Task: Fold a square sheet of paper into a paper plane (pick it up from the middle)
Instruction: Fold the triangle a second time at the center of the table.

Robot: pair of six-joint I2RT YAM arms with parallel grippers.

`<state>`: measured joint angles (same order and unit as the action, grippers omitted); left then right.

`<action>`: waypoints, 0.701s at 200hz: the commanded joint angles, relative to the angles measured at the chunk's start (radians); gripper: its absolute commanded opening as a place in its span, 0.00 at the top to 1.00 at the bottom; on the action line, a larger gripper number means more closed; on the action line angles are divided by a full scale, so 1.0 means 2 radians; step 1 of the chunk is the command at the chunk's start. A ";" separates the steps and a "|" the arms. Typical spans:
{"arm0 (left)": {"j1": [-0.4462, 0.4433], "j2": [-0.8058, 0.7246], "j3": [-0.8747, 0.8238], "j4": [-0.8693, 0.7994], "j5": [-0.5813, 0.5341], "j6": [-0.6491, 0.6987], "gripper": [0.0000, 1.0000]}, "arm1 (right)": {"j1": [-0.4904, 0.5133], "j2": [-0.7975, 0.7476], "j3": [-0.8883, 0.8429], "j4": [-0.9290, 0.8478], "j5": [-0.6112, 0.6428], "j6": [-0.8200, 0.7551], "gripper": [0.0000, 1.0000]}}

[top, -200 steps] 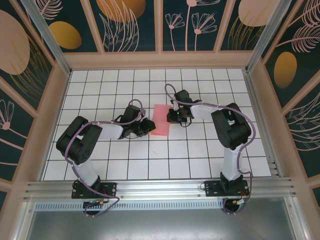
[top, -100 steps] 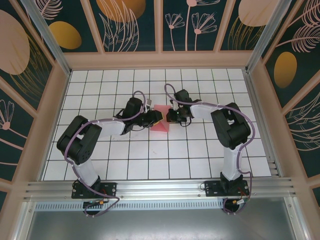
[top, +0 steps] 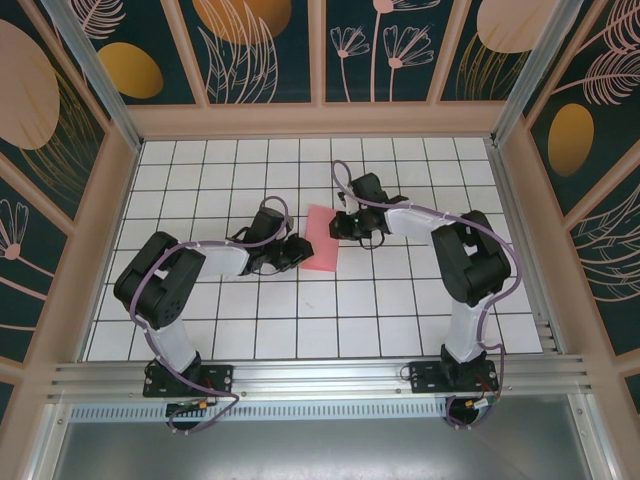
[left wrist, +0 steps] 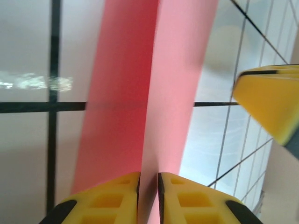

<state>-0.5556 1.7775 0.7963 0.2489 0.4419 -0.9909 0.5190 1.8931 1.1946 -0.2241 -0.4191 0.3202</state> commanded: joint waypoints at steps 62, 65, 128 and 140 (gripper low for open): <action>-0.002 -0.003 0.015 -0.021 -0.019 0.018 0.83 | 0.011 0.030 -0.029 -0.003 -0.046 -0.008 0.85; -0.002 -0.004 0.016 -0.019 -0.018 0.017 0.83 | 0.011 0.033 -0.029 -0.004 -0.046 -0.009 0.85; -0.002 -0.017 0.018 0.065 0.044 -0.018 0.66 | 0.019 0.059 -0.026 -0.014 -0.038 -0.010 0.85; -0.002 -0.015 0.016 0.084 0.053 -0.026 0.65 | 0.020 0.059 -0.028 -0.014 -0.039 -0.010 0.85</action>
<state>-0.5556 1.7699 0.8143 0.3077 0.4831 -1.0046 0.5442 1.9648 1.1454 -0.2134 -0.4995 0.3199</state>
